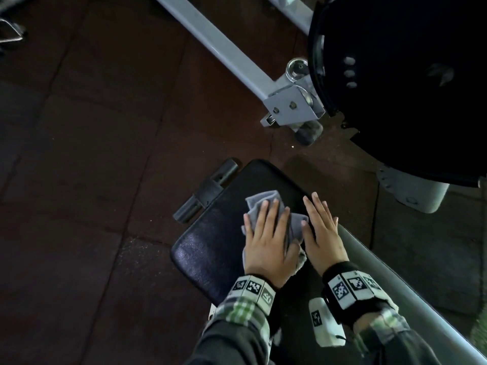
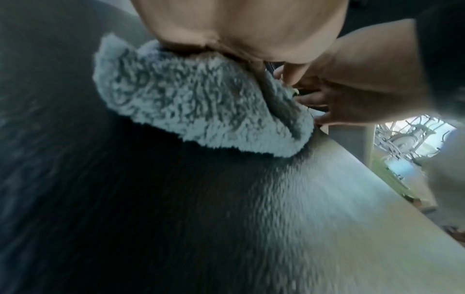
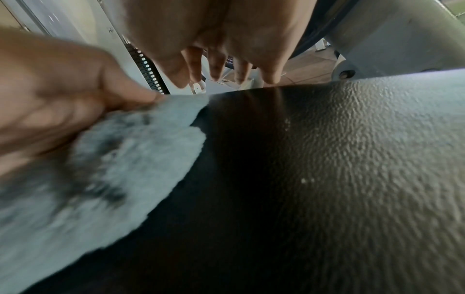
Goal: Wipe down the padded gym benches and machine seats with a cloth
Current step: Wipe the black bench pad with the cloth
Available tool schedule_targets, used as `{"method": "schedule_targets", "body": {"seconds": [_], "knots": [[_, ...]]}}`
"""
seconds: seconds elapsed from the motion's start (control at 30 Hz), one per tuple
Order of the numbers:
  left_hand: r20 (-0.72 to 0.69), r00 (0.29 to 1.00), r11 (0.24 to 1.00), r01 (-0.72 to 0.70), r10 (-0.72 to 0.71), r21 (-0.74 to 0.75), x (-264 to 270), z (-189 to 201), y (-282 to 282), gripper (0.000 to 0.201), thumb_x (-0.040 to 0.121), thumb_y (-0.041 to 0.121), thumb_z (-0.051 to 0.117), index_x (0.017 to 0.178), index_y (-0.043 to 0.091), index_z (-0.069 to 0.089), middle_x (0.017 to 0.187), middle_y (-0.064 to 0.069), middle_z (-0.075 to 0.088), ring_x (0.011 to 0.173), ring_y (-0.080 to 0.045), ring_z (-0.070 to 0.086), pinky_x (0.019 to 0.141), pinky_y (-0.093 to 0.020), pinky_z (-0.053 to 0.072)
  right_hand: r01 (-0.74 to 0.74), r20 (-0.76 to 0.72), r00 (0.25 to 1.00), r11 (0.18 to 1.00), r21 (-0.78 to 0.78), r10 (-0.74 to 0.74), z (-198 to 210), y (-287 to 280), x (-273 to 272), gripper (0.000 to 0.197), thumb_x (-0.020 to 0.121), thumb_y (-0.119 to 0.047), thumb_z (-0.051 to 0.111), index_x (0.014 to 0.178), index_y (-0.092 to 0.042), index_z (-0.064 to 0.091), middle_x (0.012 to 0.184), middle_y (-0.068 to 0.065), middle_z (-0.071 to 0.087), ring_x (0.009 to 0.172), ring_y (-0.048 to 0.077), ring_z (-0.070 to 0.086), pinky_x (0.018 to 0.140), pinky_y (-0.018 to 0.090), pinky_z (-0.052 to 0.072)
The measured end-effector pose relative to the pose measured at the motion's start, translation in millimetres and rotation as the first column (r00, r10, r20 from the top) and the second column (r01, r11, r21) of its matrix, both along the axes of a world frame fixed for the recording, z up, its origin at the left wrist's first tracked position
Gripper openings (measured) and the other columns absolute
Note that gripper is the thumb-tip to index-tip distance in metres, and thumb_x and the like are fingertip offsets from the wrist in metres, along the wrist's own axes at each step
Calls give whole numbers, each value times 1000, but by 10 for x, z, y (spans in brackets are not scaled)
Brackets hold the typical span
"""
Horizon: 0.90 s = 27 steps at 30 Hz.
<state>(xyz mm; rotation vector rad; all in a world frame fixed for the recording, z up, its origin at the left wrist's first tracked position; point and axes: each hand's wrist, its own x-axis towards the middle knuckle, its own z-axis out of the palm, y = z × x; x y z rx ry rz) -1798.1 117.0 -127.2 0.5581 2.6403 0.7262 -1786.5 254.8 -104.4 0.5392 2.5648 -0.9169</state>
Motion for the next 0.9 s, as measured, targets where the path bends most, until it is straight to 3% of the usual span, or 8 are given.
{"method": "schedule_targets", "body": {"seconds": [0.1,0.17,0.27,0.4,0.6,0.73,0.8,0.9], "knots": [[20,998,987,-65,63,150,-81,47,-178,61,92,34,34,151,20,36,162,5,21,151,-9,9,121,-46,2,-14,-128,992,999,39,19,-7,-202,74,56,94,-41,22,147,-21,23,151,-15,3,140,2,-5,117,43,2],[-67,989,988,-130,135,80,-80,9,-440,58,93,33,36,150,24,36,160,1,30,149,-16,19,120,-47,8,-146,-162,972,979,142,168,-10,-413,99,59,90,-43,28,146,-23,28,154,-8,15,143,14,5,115,46,6],[-115,950,952,-300,292,-62,-65,-127,-837,55,95,36,35,150,27,35,158,-4,34,147,-23,25,117,-52,10,-365,-104,908,889,275,405,-57,-668,146,64,83,-55,43,143,-41,26,154,-6,22,143,23,15,111,55,12],[-150,966,957,-236,211,-170,-51,-230,-1104,53,98,38,31,150,31,35,158,-3,33,145,-23,28,116,-53,16,-420,-34,885,825,379,465,-134,-519,126,59,88,-51,38,144,-48,18,156,-10,15,143,21,15,108,60,22],[-136,968,951,-235,210,-203,-48,-207,-1098,54,98,41,31,151,32,32,157,-4,36,142,-26,36,114,-52,23,-107,-2,993,933,343,114,-115,233,192,53,88,-46,31,141,-43,27,147,3,36,132,33,38,102,54,36],[-124,970,948,-233,210,-216,-42,-204,-1102,55,98,41,30,152,34,29,158,-3,34,141,-27,37,114,-52,25,150,49,985,965,216,-164,-107,782,459,48,92,-35,42,140,-36,37,130,11,54,113,34,52,94,41,43],[-120,969,946,-236,214,-223,-43,-200,-1093,55,97,41,31,152,34,28,158,-3,34,141,-27,38,114,-52,26,169,139,971,971,170,-193,-85,881,529,45,93,-31,46,137,-36,41,127,7,55,113,30,52,93,38,40],[-115,970,944,-235,214,-230,-45,-196,-1086,56,96,41,32,152,33,31,157,-3,34,140,-27,38,113,-52,26,132,215,959,964,231,-183,-86,828,381,43,93,-46,39,133,-30,47,126,5,55,114,29,51,91,36,41]]}}
